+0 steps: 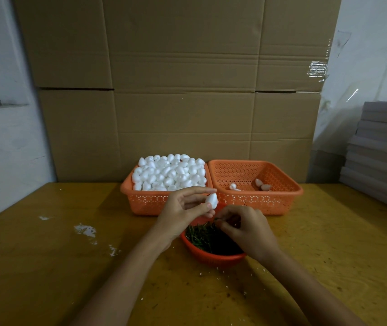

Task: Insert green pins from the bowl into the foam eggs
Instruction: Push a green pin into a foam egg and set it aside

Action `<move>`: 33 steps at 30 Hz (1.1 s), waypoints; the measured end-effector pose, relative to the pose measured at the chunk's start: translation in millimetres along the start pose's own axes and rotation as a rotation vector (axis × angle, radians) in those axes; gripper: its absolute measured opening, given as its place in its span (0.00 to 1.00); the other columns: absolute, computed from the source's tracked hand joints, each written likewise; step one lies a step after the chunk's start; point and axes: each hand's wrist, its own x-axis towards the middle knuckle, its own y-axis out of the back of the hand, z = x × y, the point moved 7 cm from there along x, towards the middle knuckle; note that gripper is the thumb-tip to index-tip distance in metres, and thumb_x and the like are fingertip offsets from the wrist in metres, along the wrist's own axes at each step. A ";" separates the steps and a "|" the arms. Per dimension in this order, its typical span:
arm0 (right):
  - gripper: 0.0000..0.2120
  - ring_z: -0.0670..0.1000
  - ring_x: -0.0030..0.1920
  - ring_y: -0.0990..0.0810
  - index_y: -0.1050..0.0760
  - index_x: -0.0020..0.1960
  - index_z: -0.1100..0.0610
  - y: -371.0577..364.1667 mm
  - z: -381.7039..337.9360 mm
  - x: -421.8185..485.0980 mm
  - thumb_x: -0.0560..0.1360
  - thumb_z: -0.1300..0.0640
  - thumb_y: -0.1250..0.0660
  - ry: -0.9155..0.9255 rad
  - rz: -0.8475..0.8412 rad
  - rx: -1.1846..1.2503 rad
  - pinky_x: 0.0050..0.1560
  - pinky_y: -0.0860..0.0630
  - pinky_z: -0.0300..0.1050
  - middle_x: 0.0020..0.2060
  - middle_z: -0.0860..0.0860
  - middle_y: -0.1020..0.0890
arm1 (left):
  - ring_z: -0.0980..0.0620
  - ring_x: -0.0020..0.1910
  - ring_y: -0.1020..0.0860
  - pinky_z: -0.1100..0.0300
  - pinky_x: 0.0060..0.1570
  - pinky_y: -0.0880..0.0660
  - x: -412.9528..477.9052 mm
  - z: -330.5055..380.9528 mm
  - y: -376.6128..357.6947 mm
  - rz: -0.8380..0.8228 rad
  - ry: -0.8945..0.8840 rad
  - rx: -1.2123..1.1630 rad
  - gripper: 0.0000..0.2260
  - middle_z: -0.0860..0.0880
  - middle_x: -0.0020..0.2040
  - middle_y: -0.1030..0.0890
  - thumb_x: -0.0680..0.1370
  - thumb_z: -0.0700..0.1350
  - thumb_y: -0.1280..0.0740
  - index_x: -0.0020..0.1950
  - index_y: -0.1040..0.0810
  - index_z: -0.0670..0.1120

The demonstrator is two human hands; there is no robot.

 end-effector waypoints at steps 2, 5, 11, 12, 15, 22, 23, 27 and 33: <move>0.06 0.40 0.46 0.17 0.15 0.53 0.49 -0.3 0.6 0.2 0.77 0.55 0.26 -0.004 -0.001 0.004 0.49 0.20 0.41 0.44 0.41 0.14 | 0.40 0.52 0.13 0.51 0.58 0.17 -0.2 0.4 -0.3 -0.001 -0.001 -0.014 0.13 0.43 0.55 0.12 0.79 0.38 0.26 0.61 0.14 0.51; 0.05 0.40 0.45 0.16 0.15 0.53 0.49 -0.3 1.3 0.2 0.77 0.55 0.26 -0.012 0.005 0.011 0.49 0.19 0.43 0.44 0.41 0.14 | 0.40 0.53 0.13 0.52 0.58 0.17 -0.4 1.3 0.0 0.000 -0.001 -0.041 0.13 0.42 0.55 0.12 0.79 0.36 0.25 0.59 0.15 0.50; 0.05 0.39 0.45 0.17 0.15 0.52 0.49 0.0 2.1 0.1 0.76 0.55 0.25 -0.016 0.025 0.022 0.49 0.19 0.44 0.43 0.40 0.14 | 0.38 0.54 0.13 0.54 0.53 0.16 -0.6 1.7 1.4 0.011 -0.018 -0.088 0.12 0.39 0.54 0.12 0.78 0.33 0.26 0.59 0.19 0.42; 0.05 0.39 0.45 0.17 0.15 0.52 0.49 0.0 2.1 0.0 0.77 0.55 0.25 -0.017 0.024 0.023 0.50 0.19 0.45 0.43 0.39 0.14 | 0.39 0.54 0.13 0.54 0.53 0.16 -0.8 1.7 1.1 0.007 -0.020 -0.084 0.12 0.39 0.54 0.12 0.78 0.33 0.26 0.59 0.20 0.40; 0.05 0.39 0.46 0.16 0.15 0.53 0.48 0.0 0.6 -0.1 0.78 0.55 0.27 -0.012 0.026 0.040 0.51 0.19 0.48 0.44 0.39 0.14 | 0.39 0.56 0.13 0.55 0.52 0.16 -1.3 1.7 0.6 -0.010 -0.023 -0.073 0.12 0.40 0.55 0.12 0.77 0.30 0.26 0.57 0.22 0.38; 0.08 0.38 0.48 0.16 0.15 0.57 0.47 7.7 -4.3 -0.1 0.80 0.55 0.29 0.006 0.112 0.086 0.52 0.19 0.46 0.45 0.38 0.14 | 0.36 0.54 0.14 0.51 0.51 0.15 0.9 0.7 6.3 0.067 -0.031 -0.126 0.11 0.40 0.59 0.15 0.77 0.31 0.26 0.55 0.24 0.39; 0.08 0.39 0.48 0.16 0.15 0.58 0.47 9.3 -4.8 -0.3 0.81 0.56 0.30 0.005 0.130 0.093 0.52 0.19 0.47 0.45 0.38 0.14 | 0.37 0.54 0.13 0.52 0.51 0.15 1.0 0.2 7.4 0.084 -0.025 -0.132 0.11 0.40 0.58 0.14 0.77 0.32 0.26 0.56 0.24 0.39; 0.11 0.38 0.51 0.16 0.17 0.61 0.49 15.6 -9.6 -1.9 0.82 0.59 0.32 0.017 0.205 0.182 0.53 0.19 0.48 0.48 0.38 0.13 | 0.42 0.54 0.13 0.54 0.55 0.18 0.7 -2.8 12.5 0.139 0.013 -0.072 0.13 0.43 0.55 0.12 0.76 0.36 0.23 0.57 0.22 0.43; 0.04 0.39 0.49 0.15 0.20 0.56 0.55 17.4 -12.8 -2.7 0.81 0.59 0.31 0.039 0.221 0.235 0.51 0.18 0.53 0.46 0.40 0.12 | 0.42 0.55 0.13 0.57 0.54 0.17 1.0 -1.4 12.3 0.134 0.013 -0.120 0.13 0.43 0.56 0.12 0.77 0.36 0.24 0.60 0.15 0.48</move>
